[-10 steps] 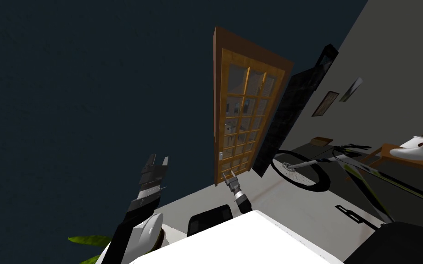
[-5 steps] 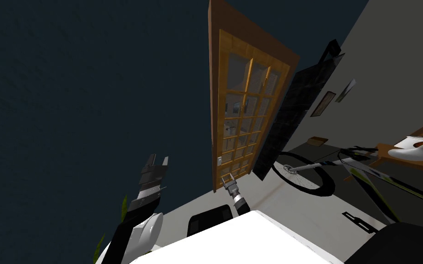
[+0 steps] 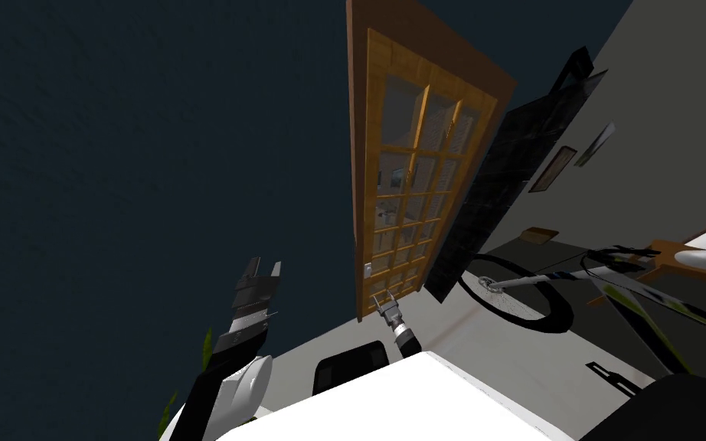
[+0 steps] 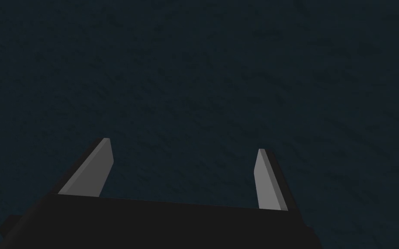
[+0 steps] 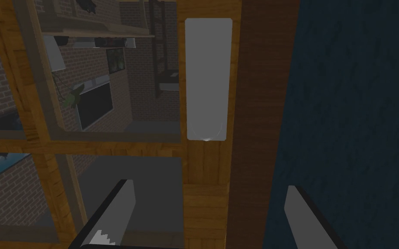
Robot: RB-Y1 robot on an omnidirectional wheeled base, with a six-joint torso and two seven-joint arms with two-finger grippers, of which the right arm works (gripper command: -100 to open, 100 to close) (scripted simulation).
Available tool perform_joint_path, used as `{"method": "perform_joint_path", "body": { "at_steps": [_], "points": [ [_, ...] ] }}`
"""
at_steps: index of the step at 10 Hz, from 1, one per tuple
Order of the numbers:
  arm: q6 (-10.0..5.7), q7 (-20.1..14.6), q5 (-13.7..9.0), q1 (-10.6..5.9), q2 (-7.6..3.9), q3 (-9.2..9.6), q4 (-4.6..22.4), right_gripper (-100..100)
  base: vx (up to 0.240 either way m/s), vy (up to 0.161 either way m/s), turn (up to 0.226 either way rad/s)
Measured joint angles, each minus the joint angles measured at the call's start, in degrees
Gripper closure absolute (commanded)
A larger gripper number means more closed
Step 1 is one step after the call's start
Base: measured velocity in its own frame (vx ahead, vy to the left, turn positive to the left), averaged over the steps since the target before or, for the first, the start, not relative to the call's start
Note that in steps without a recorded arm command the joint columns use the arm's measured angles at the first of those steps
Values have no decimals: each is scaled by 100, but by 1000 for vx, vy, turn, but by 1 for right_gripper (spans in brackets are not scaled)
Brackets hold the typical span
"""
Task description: Pull the door open
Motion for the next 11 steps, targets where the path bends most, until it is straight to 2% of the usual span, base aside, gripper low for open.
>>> {"method": "perform_joint_path", "body": {
  "at_steps": [5, 6, 9, 11],
  "points": [
    [-144, -270, 69, -411, -307, -460, 619, -100, -23, 72, 59],
    [-139, -349, 88, -430, -373, -530, 630, -100, 7, 36, 1],
    [-196, -432, 101, -629, -466, -680, 896, -100, 12, 27, 40],
    [-307, -501, 112, -861, -570, -848, 1242, -100, 53, 48, 74]
  ]
}}
